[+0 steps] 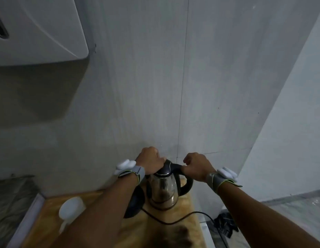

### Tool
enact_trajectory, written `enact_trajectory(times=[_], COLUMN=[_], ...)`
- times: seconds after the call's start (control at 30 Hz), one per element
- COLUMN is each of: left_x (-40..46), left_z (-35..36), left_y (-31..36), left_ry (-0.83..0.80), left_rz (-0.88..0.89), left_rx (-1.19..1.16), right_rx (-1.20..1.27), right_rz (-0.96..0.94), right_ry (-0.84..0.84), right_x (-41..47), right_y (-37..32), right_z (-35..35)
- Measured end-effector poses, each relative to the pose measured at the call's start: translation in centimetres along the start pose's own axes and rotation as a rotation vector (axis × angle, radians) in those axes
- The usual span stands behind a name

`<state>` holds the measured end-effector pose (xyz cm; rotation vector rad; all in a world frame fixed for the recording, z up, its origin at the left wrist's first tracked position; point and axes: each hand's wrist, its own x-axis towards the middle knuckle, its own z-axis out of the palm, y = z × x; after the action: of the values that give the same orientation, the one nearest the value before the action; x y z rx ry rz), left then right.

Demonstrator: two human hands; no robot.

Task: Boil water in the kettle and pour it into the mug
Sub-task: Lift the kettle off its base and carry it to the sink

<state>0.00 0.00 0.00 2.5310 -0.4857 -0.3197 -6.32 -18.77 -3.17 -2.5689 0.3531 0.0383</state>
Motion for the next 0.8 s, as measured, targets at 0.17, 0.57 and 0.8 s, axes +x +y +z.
enact_trajectory(times=[0.17,0.57,0.8], left_x=[0.9,2.5,3.0], left_z=[1.4,3.2,3.6], left_y=[-0.7,-2.3,-2.1], left_ry=[0.010,0.026,0.042], left_rz=[-0.037,-0.069,-0.055], left_rx=[-0.007,-0.028,0.011], right_rx=[0.008,0.074,0.071], right_rz=[0.026,0.025,0.106], right_ry=[-0.060,-0.109,-0.132], right_x=[0.5,2.0,2.8], right_y=[1.1,2.3,2.9], right_z=[1.3,4.4,5.4])
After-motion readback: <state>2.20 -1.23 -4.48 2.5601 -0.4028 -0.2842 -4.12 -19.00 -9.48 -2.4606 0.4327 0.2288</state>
